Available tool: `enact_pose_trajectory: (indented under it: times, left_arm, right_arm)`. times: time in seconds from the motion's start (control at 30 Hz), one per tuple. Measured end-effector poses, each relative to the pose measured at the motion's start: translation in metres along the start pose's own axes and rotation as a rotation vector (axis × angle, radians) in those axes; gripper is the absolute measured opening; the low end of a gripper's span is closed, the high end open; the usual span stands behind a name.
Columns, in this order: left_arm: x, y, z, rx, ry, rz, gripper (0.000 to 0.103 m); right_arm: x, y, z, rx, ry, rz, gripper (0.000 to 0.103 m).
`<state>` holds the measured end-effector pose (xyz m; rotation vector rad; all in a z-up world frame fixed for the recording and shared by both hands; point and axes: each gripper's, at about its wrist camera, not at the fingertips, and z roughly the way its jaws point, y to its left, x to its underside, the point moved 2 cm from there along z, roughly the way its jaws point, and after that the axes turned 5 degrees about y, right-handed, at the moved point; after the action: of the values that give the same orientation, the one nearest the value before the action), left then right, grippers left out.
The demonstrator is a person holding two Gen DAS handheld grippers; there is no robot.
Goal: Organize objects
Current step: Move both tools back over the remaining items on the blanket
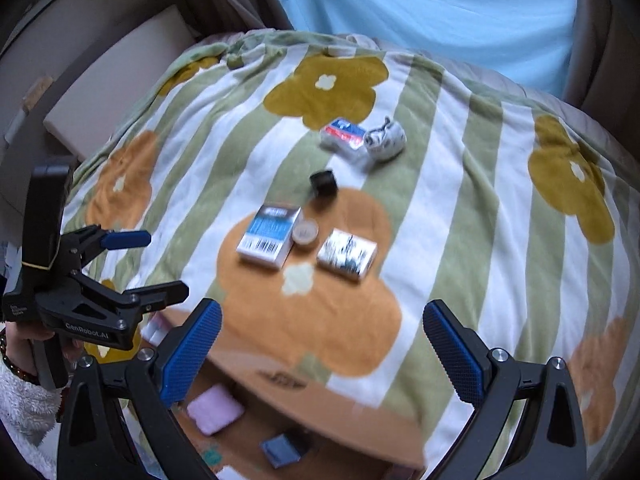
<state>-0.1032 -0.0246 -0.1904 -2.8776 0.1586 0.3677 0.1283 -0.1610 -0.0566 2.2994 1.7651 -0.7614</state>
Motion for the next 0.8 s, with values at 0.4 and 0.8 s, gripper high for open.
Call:
enact_pose_trajectory:
  times: [0.4, 0.8]
  left_arm:
    - [-0.045, 0.007, 0.054, 0.032, 0.069, -0.013, 0.103]
    - [-0.066, 0.012, 0.118, 0.035, 0.189, -0.064, 0.100]
  right_arm:
    - [-0.064, -0.025, 0.048, -0.062, -0.007, -0.042, 0.099]
    - [-0.105, -0.024, 0.111, -0.097, 0.041, -0.125, 0.082]
